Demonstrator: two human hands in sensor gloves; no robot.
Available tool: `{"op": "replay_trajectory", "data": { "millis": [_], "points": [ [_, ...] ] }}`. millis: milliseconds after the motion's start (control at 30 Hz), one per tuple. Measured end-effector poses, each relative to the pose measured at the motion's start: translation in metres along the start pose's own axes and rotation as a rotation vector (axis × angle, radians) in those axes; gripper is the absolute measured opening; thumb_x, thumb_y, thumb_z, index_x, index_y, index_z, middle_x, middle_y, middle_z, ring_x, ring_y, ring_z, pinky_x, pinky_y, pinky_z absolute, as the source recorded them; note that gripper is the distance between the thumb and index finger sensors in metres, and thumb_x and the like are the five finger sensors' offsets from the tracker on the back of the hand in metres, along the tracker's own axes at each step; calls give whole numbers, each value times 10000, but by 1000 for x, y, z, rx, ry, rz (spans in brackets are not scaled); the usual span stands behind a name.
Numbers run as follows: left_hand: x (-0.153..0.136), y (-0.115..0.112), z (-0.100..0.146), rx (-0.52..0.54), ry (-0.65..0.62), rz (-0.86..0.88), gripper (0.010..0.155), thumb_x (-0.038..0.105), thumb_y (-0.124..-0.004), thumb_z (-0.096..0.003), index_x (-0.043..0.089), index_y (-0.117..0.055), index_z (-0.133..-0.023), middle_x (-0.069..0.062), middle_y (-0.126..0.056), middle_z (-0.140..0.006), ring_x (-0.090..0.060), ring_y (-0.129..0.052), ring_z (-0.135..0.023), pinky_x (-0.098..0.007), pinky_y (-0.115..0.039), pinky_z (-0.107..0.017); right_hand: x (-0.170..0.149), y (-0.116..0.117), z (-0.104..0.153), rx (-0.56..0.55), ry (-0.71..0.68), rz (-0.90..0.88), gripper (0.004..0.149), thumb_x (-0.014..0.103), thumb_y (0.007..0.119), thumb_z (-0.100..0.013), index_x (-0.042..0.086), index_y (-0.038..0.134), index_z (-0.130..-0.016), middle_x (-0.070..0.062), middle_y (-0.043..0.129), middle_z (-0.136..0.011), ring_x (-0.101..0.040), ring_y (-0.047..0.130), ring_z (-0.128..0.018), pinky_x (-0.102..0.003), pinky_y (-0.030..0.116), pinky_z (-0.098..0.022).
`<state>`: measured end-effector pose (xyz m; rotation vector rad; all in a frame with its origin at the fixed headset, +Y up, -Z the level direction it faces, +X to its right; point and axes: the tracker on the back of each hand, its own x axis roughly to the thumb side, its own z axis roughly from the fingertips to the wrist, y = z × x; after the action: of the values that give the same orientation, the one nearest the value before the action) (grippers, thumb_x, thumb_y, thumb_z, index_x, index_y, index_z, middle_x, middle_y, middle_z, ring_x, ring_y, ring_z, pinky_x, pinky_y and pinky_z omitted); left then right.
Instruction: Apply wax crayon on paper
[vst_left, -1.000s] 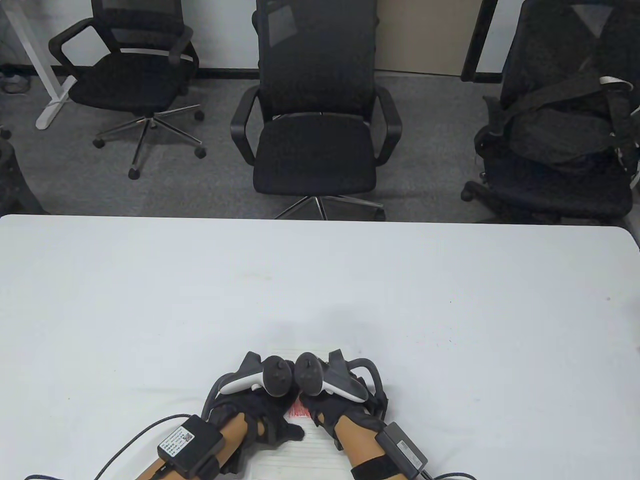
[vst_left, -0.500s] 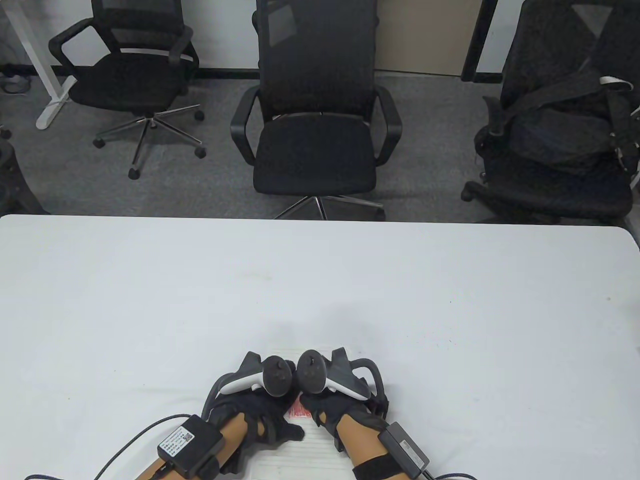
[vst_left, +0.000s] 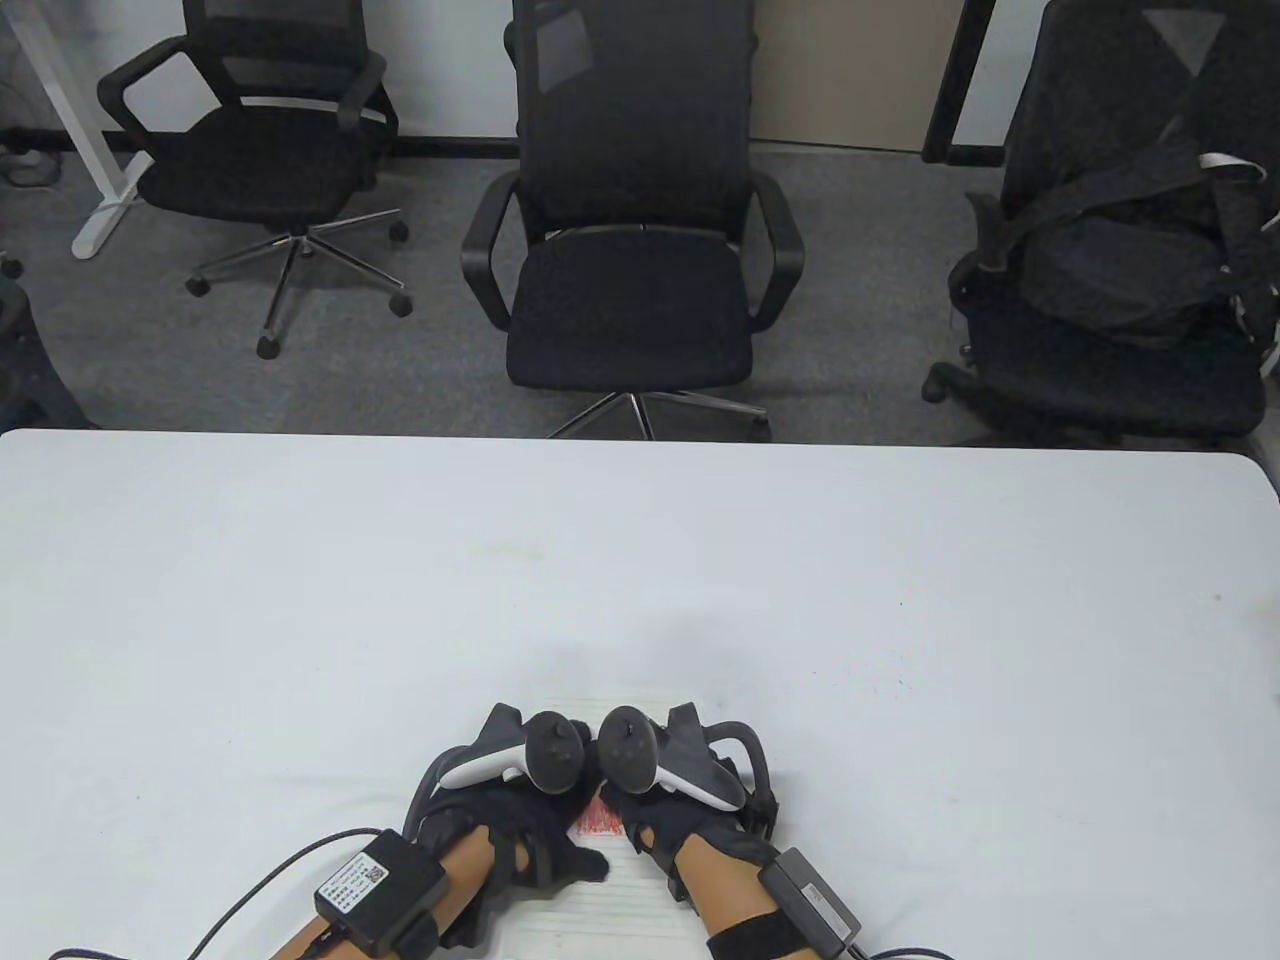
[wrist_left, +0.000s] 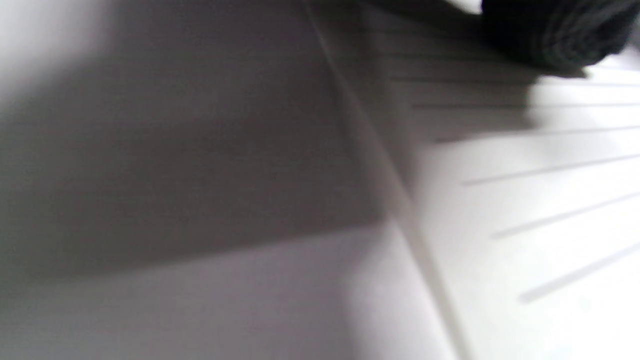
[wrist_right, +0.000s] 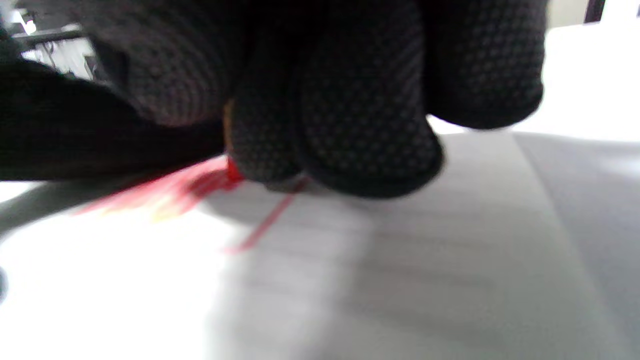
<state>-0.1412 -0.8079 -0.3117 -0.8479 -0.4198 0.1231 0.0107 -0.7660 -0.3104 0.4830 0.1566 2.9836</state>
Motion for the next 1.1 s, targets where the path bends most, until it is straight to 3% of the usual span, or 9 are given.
{"op": "replay_trajectory", "data": {
  "millis": [100,233,333,433,533,633,833,1000,1100],
  "points": [
    [0,0,0,1,0,0,1044,800,-731,-367,502,36,-1008,202,183,-1025,-148,184,-1014,-593,17,-704,1,-1,0,34,-23,-1,399,401,833,-385,216,857,-737,-60,999,-554,-189,1022,-355,-460,875,-392],
    [0,0,0,0,0,0,1041,800,-731,-368,504,37,-1005,204,182,-1023,-146,185,-1013,-591,17,-704,2,-1,-1,279,-48,-77,403,397,835,-396,206,851,-751,-69,996,-560,-197,1021,-360,-472,866,-399],
    [0,0,0,0,0,0,1042,800,-732,-368,504,37,-1006,204,181,-1023,-146,185,-1013,-592,17,-704,4,-2,1,231,-48,-49,401,400,836,-394,214,858,-748,-63,1000,-561,-196,1024,-360,-466,869,-398],
    [0,0,0,0,1,-1,1043,801,-731,-365,504,36,-1006,205,181,-1024,-145,183,-1015,-591,15,-705,5,-1,3,66,-45,-10,401,403,837,-386,220,863,-742,-58,1005,-557,-193,1029,-353,-456,878,-386],
    [0,0,0,1,1,-1,1042,801,-730,-366,505,37,-1006,204,181,-1024,-146,183,-1015,-592,16,-705,4,-1,2,118,-58,-29,400,402,833,-388,213,857,-740,-62,1002,-551,-190,1027,-350,-463,876,-386],
    [0,0,0,0,1,-1,1043,801,-731,-366,504,37,-1006,204,182,-1024,-146,183,-1014,-592,16,-704,3,-1,0,310,-44,-87,403,400,833,-398,206,852,-751,-68,999,-555,-196,1023,-354,-469,869,-392],
    [0,0,0,0,1,-1,1043,803,-729,-364,507,38,-1005,205,182,-1023,-145,184,-1014,-591,16,-705,3,-1,1,116,-67,-56,401,405,840,-387,213,868,-738,-63,1009,-543,-195,1029,-338,-460,878,-375],
    [0,0,0,1,1,0,1042,802,-730,-364,507,36,-1005,206,181,-1024,-143,184,-1014,-591,17,-705,8,-2,-1,329,-66,-42,402,408,834,-397,208,859,-744,-62,1006,-543,-190,1028,-343,-463,876,-384],
    [0,0,0,1,0,0,1041,803,-729,-365,507,37,-1005,206,182,-1023,-143,185,-1014,-590,17,-705,8,-2,0,290,-77,-39,399,407,838,-392,211,869,-738,-62,1010,-540,-192,1030,-341,-462,877,-381]
  ]
}}
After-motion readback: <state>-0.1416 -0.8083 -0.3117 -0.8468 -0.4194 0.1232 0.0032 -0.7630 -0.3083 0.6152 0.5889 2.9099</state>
